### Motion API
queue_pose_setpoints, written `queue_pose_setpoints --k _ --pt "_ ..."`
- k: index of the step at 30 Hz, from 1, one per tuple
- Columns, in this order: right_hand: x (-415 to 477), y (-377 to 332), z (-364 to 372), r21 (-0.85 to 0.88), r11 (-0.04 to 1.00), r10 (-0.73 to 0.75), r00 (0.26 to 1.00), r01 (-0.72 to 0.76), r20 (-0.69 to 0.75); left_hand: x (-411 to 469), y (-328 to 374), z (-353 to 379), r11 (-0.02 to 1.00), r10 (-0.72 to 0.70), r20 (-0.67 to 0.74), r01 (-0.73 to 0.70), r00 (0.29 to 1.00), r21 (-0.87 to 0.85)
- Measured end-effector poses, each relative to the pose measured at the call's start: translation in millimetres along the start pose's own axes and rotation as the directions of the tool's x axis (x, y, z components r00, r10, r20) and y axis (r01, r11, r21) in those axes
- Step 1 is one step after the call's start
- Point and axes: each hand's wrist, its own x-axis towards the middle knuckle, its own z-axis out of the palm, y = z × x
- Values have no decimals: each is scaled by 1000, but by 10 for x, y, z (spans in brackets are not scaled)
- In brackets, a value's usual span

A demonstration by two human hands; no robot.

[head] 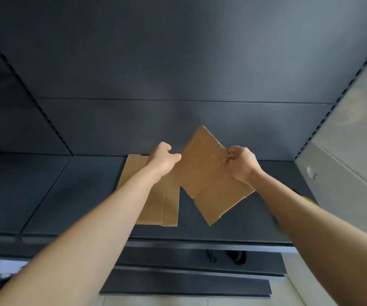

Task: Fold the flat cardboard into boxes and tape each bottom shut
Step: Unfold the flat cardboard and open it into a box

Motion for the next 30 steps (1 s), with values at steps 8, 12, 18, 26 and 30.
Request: queue_pose_setpoints --k 8,12,18,26,30 --pt "-77 18 -40 -232 964 -125 992 127 26 -20 243 208 989 110 106 -98 988 -108" --pt "-89 58 0 -291 950 -106 994 112 37 37 199 250 994 110 128 -106 986 -41" --pt "-116 169 58 -285 958 -14 998 30 55 108 18 223 993 113 192 -116 975 4" --pt "-148 331 -68 -175 906 351 915 -385 -199 202 -25 239 993 118 233 -116 965 -21" --pt "-199 401 -57 29 901 433 891 -433 -138 185 -38 323 995 97 296 -92 950 -33"
